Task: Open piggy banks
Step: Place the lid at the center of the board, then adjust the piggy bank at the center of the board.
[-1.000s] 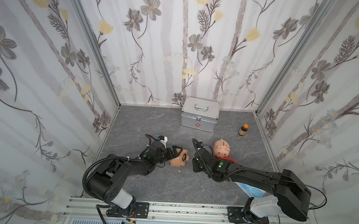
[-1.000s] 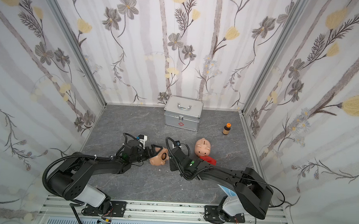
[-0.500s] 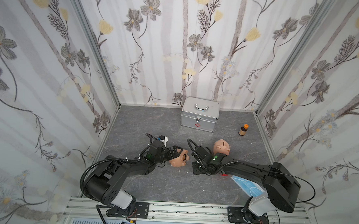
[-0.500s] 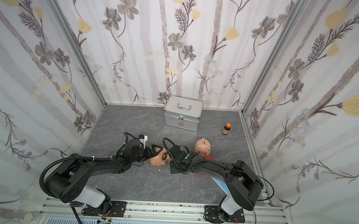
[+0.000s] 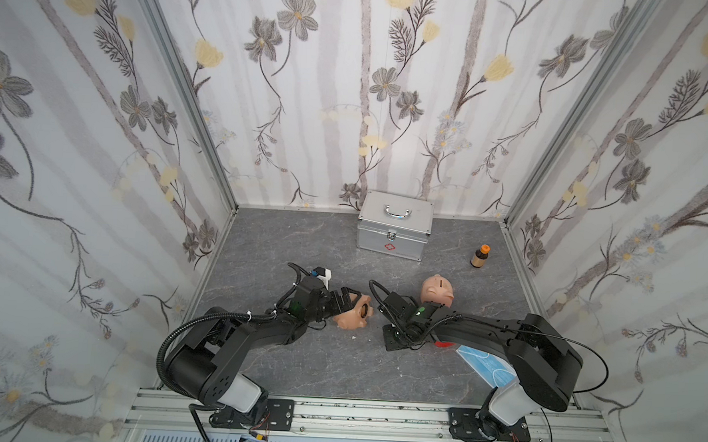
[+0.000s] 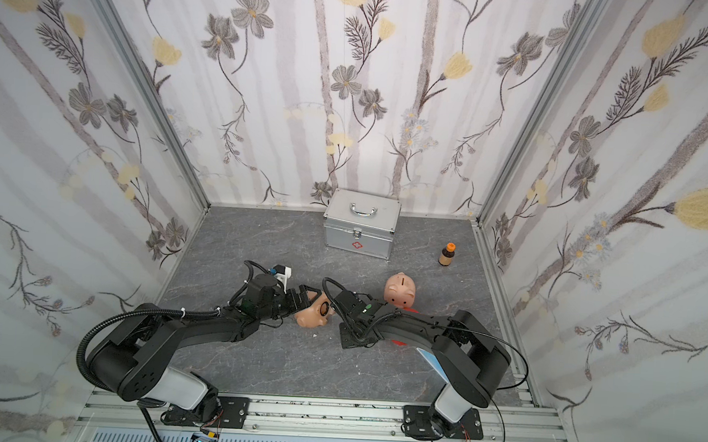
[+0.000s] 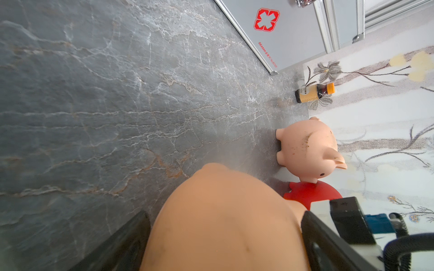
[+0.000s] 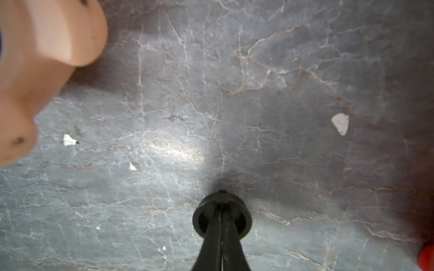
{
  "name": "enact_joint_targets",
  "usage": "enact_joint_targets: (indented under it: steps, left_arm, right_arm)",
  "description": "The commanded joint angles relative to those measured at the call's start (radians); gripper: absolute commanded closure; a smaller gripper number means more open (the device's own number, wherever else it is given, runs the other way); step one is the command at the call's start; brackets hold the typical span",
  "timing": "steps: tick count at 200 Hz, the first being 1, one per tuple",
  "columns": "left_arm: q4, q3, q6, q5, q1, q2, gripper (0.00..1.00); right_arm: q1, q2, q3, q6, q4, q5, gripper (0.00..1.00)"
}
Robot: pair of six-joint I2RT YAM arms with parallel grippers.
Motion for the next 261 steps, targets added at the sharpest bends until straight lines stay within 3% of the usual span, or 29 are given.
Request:
enact_joint_targets:
  steps: [1, 49, 83, 141, 169, 220, 261]
  left_arm:
    - [-0.094, -0.009, 0.010, -0.035, 0.000, -0.005, 0.00]
    - [-0.094, -0.024, 0.003, -0.046, -0.004, -0.020, 0.00]
    - [-0.099, -0.021, -0.007, -0.041, -0.009, -0.043, 0.00]
    - [-0.168, -0.029, -0.005, -0.069, -0.010, -0.143, 0.00]
    - [-0.176, -0.041, -0.015, -0.072, -0.011, -0.183, 0.00]
    - [-0.207, -0.060, -0.033, -0.069, -0.015, -0.292, 0.00]
    - [-0.227, -0.083, -0.041, -0.074, -0.026, -0.343, 0.05]
  right_arm:
    - [0.001, 0.014, -0.002, 0.013, 0.014, 0.007, 0.93]
    - [0.001, 0.009, -0.028, 0.034, 0.029, 0.040, 0.80]
    - [0.014, -0.048, -0.025, 0.052, 0.047, 0.053, 0.65]
    - [0.017, -0.233, -0.039, 0.074, 0.139, 0.125, 0.57]
    - [0.015, -0.288, -0.051, 0.095, 0.273, 0.100, 0.50]
    - [0.015, -0.260, -0.050, 0.153, 0.447, 0.014, 0.40]
    - [0.015, -0.231, -0.063, 0.193, 0.503, -0.033, 0.24]
